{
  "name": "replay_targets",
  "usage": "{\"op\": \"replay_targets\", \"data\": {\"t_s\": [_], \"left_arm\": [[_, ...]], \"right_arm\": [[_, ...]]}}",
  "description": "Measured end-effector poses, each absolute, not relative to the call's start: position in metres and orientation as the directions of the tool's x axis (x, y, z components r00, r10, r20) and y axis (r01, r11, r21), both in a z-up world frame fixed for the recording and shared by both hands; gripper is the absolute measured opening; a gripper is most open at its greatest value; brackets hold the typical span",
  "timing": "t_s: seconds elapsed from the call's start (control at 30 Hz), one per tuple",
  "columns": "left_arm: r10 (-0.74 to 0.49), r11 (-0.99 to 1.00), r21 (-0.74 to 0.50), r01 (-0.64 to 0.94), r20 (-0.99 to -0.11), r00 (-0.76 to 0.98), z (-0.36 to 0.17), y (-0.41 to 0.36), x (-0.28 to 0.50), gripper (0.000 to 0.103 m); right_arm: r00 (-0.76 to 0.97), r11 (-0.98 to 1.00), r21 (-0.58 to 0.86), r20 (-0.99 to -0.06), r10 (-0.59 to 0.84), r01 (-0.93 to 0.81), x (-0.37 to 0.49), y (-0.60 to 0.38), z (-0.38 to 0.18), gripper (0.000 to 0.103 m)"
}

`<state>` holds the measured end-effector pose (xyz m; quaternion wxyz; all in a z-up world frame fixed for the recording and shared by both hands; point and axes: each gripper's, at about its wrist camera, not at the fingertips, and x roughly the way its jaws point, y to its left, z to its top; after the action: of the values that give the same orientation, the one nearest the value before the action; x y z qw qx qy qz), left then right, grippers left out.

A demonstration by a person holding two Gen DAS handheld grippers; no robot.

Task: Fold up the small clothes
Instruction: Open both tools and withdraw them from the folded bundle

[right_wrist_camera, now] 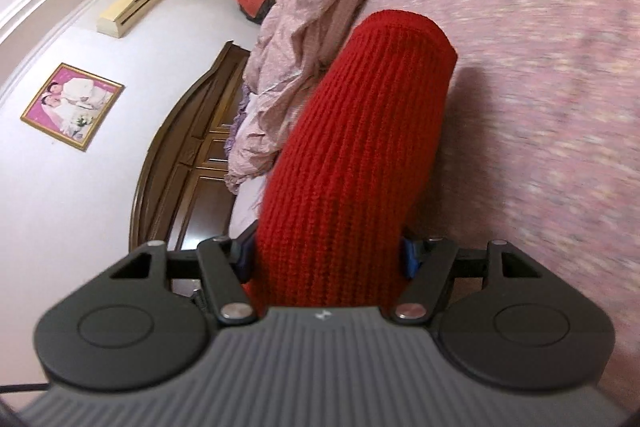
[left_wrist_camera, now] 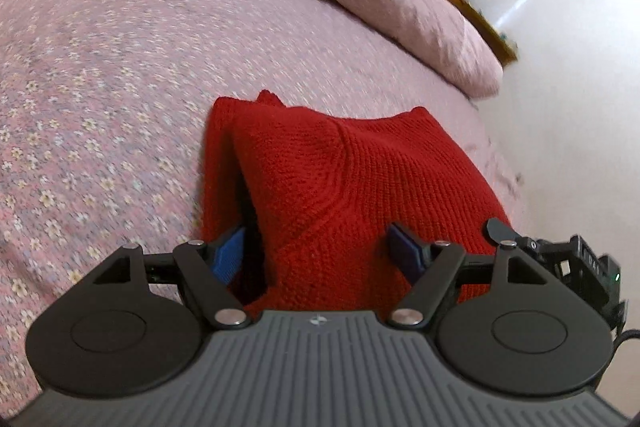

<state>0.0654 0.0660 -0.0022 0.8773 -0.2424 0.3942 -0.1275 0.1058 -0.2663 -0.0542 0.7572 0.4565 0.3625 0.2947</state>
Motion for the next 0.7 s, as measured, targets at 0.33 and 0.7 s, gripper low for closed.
{"op": "replay_targets", "data": {"t_s": [0.33,0.7], "left_arm": [[-0.278,0.939,-0.344,0.029,-0.704,0.654,-0.005,0.044,0.056,0.080],[-0.100,0.991,-0.131,0.013,-0.684,0.723,0.023,0.029,0.032,0.080]], "right_arm": [[0.587,0.673,0.734,-0.505,0.633,-0.094,0.097,-0.269,-0.071,0.074],[0.753,0.886,0.429,-0.522,0.401,-0.175,0.062,-0.249,-0.017,0.063]]}}
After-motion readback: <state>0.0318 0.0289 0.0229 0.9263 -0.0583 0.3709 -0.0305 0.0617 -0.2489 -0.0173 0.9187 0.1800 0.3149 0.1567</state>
